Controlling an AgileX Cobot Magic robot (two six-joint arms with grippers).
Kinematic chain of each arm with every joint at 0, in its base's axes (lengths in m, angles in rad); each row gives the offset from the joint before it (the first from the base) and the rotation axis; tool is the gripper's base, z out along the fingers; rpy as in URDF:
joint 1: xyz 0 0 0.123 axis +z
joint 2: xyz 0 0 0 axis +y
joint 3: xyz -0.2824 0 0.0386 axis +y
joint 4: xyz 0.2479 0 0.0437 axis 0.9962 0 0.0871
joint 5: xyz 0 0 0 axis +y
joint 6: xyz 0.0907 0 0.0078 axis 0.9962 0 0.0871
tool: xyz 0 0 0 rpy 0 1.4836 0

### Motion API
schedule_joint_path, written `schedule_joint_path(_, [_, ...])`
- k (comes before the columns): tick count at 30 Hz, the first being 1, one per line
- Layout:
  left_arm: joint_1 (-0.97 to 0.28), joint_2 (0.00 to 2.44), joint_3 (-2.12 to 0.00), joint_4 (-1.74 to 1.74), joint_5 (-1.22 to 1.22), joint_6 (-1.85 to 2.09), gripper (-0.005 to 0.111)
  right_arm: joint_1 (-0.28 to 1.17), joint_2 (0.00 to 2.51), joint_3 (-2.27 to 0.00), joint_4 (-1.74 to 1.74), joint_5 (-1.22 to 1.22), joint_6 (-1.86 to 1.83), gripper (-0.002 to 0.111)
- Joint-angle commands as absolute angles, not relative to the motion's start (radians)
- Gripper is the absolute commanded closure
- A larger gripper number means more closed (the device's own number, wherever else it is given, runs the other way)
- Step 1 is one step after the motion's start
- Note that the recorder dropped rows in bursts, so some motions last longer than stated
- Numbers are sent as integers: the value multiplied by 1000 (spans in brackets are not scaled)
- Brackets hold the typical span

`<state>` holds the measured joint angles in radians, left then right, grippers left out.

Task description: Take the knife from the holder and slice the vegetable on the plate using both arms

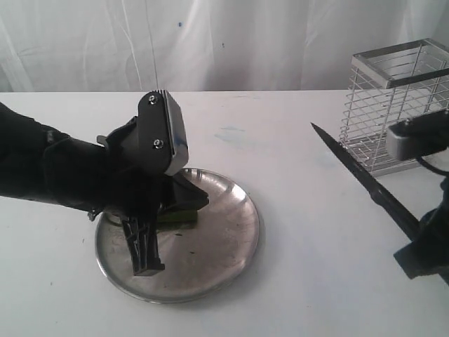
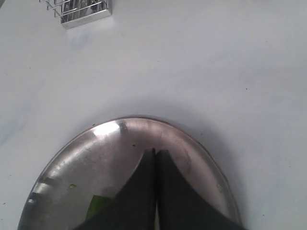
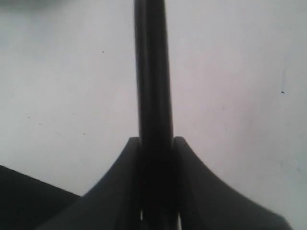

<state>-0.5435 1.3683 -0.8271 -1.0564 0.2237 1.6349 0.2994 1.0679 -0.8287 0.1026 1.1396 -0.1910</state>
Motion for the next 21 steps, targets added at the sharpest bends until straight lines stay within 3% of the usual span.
schedule_joint_path(1, [-550, 1368, -826, -1079, 237, 1615, 107, 301, 1070, -767, 97, 1095, -228, 108])
schedule_joint_path(9, [-550, 1380, -810, -1023, 239, 1657, 107, 301, 1150, -743, 153, 1037, -205, 108])
schedule_joint_path(13, [-550, 1439, -801, -1010, 239, 1744, 105, 301, 1217, -745, 171, 873, -205, 108])
schedule_joint_path(17, [-550, 1473, -799, -973, 279, 1739, 90, 301, 1318, -751, 196, 807, -201, 108])
schedule_joint_path(21, [-550, 1468, -799, -883, 282, 1739, 65, 301, 1410, -775, 218, 799, -210, 108])
